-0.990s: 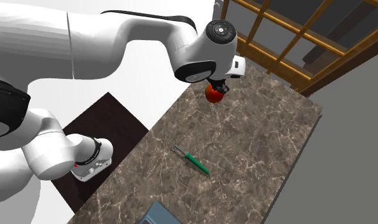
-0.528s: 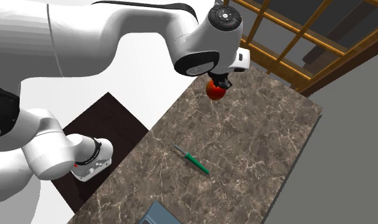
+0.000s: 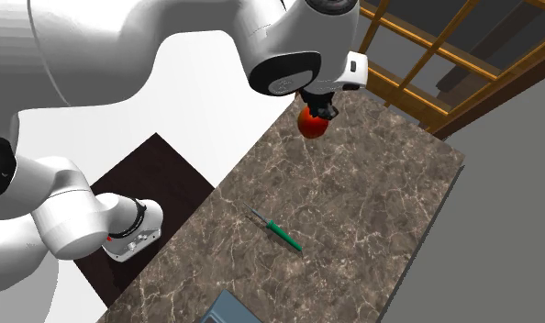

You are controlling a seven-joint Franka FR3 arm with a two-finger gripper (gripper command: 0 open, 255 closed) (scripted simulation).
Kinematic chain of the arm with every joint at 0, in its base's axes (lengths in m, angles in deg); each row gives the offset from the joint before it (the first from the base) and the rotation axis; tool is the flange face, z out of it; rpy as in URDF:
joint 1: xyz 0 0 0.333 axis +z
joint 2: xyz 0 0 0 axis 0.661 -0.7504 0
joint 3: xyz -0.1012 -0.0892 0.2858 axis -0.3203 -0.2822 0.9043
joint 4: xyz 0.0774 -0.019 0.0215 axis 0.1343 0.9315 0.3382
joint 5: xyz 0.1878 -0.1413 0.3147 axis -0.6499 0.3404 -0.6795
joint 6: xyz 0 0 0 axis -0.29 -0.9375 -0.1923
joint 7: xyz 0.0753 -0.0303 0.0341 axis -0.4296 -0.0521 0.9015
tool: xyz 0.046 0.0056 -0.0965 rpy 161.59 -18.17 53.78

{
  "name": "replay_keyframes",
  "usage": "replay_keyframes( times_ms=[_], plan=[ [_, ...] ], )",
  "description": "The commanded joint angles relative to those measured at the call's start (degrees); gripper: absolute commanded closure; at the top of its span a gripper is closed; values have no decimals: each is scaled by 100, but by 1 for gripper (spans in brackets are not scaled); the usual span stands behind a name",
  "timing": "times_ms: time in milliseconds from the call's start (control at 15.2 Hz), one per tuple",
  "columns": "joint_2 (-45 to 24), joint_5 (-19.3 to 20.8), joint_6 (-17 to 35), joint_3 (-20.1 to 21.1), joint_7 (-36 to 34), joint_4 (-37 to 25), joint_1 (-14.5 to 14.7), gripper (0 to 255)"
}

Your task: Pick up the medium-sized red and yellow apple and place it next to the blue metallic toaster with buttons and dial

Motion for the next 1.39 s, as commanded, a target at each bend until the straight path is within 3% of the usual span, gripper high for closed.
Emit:
replay_keyframes(
  times_ms=[0,1320],
  plan=[
    [20,12,-153,-8,-3,-132,-8,255],
    [21,61,-1693,-37,-110,-1673,-43,255]
  ],
)
